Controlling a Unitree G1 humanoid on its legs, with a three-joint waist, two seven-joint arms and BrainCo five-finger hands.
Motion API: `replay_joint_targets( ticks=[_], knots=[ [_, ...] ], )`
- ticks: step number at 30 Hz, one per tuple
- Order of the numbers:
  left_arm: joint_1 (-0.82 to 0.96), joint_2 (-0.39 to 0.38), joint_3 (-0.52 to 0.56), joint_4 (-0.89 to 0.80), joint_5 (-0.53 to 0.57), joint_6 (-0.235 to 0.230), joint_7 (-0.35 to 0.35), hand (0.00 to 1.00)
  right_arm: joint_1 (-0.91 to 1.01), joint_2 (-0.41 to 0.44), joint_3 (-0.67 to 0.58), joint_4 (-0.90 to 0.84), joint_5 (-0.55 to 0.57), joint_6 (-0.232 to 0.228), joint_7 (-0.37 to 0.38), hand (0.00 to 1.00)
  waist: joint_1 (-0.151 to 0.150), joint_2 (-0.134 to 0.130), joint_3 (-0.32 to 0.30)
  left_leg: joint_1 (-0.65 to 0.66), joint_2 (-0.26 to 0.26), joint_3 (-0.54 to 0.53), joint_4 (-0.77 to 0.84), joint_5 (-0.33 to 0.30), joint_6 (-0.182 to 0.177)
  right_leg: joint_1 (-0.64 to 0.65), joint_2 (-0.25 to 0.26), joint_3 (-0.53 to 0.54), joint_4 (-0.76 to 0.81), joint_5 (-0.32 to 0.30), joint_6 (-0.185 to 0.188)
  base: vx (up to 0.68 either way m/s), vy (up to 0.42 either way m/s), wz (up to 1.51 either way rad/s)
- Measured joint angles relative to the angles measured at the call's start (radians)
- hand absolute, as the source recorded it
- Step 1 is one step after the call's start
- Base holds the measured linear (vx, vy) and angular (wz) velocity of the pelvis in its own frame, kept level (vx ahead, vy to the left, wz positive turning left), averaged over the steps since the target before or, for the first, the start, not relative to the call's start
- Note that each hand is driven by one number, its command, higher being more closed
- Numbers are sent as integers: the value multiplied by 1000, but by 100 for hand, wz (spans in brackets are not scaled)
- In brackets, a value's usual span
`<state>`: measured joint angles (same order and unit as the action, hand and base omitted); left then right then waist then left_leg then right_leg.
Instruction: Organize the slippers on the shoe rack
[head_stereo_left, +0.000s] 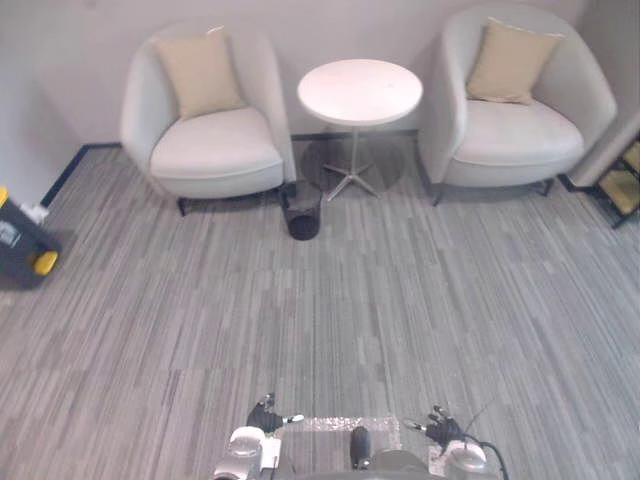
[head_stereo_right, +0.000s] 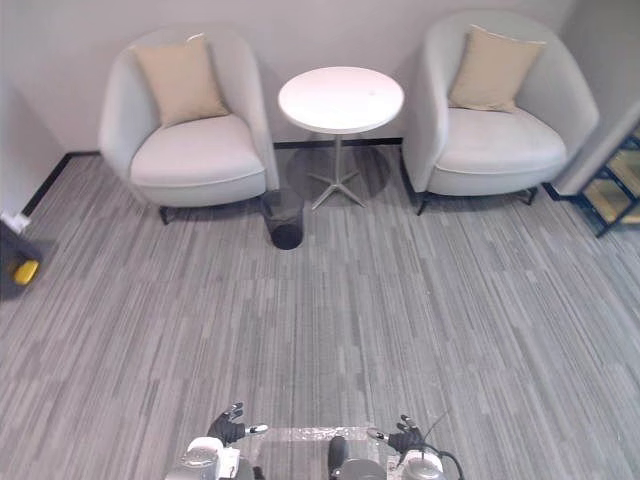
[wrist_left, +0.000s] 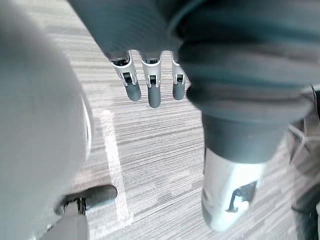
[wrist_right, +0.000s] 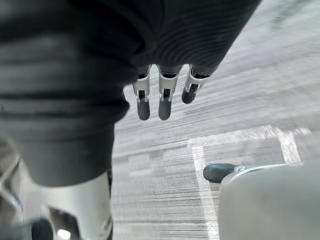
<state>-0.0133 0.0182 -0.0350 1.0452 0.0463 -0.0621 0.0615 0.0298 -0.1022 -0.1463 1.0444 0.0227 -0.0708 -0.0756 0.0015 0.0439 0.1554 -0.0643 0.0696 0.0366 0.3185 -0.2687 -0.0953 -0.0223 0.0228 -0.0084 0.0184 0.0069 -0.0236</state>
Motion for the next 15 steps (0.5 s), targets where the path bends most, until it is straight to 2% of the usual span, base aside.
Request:
replay_joint_targets(
  ticks=[2, 3, 4, 7, 8, 15],
  knots=[
    [7, -1, -1, 4, 0, 0, 1, 0, 4, -9, -2, 0, -2, 0, 0, 0, -1, 18, -10, 13, 11, -6, -76, 94, 33, 10, 19, 25, -23, 11, 16, 59, 125, -55],
    [8, 6, -1, 7, 0, 0, 1, 0, 12, -5, -10, -4, -2, -1, -4, 0, 0, 13, -16, 37, 4, 22, -100, 96, 40, 39, 9, 37, -51, 22, 33, 95, 157, -41],
    [9, 15, -1, 10, 0, 1, 3, 0, 19, 7, -10, -5, -3, -3, -4, 0, -3, -8, -24, 57, -9, 38, -134, 95, 42, 58, -7, 41, -82, 36, 38, 100, 151, -31],
    [9, 30, -3, 12, 0, 1, 3, 0, 28, 23, -20, -3, -1, -4, -5, 0, -4, -36, -40, 80, -33, 39, -200, 120, 60, 55, -26, 41, -99, 40, 43, 130, 112, 0],
    [7, 30, -4, 19, -1, 0, 3, 0, 31, 24, -38, 1, -1, -3, -5, 0, -4, -38, -42, 99, -42, 37, -225, 133, 71, 59, -33, 34, -101, 38, 44, 164, 71, 15],
    [9, 33, 4, 48, -11, 1, 13, 0, 32, 25, -75, 16, -1, -2, -6, 0, -8, -21, -59, 130, -67, -11, -233, 138, 72, 101, -49, -25, -106, 24, 65, 139, 46, 14]
  ],
)
